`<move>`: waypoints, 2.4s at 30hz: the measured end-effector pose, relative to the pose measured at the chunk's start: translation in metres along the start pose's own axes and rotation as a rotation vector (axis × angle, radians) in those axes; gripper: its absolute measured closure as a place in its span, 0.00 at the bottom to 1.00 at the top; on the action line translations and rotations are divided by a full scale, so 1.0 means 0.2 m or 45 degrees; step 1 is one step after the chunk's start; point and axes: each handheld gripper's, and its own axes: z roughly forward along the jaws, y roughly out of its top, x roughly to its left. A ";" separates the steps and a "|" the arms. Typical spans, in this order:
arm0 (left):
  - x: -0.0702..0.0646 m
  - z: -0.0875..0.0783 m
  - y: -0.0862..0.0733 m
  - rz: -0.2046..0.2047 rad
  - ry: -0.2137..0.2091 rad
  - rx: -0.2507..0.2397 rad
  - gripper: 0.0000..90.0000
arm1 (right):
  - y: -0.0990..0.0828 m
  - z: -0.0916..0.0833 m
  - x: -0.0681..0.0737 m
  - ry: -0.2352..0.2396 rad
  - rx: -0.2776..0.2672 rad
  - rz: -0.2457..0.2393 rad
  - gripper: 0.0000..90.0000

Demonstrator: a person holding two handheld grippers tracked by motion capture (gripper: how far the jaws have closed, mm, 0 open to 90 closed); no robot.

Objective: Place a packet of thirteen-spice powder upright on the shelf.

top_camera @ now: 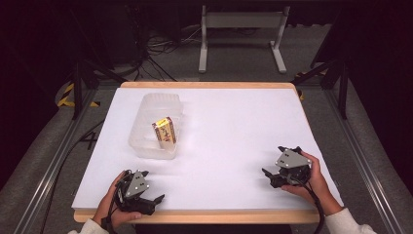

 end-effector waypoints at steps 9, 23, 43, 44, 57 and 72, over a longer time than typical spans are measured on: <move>0.00 0.00 0.00 0.003 0.002 -0.001 0.08 | -0.13 -0.05 -0.03 -0.041 0.010 0.063 0.10; 0.00 -0.01 0.00 0.003 0.011 -0.006 0.08 | -0.30 -0.16 -0.07 -0.097 -0.016 0.173 0.09; 0.03 -0.03 0.00 -0.039 0.054 -0.059 0.07 | -0.45 -0.31 -0.08 -0.185 -0.060 0.348 0.07; 0.03 -0.03 0.00 -0.044 0.056 -0.062 0.07 | -0.45 -0.31 -0.08 -0.177 -0.071 0.357 0.07; 0.04 -0.03 0.00 -0.041 0.049 -0.057 0.07 | -0.46 -0.33 -0.08 -0.189 -0.107 0.363 0.07; 0.04 -0.03 0.00 -0.044 0.053 -0.051 0.07 | -0.45 -0.31 -0.07 -0.172 -0.087 0.343 0.06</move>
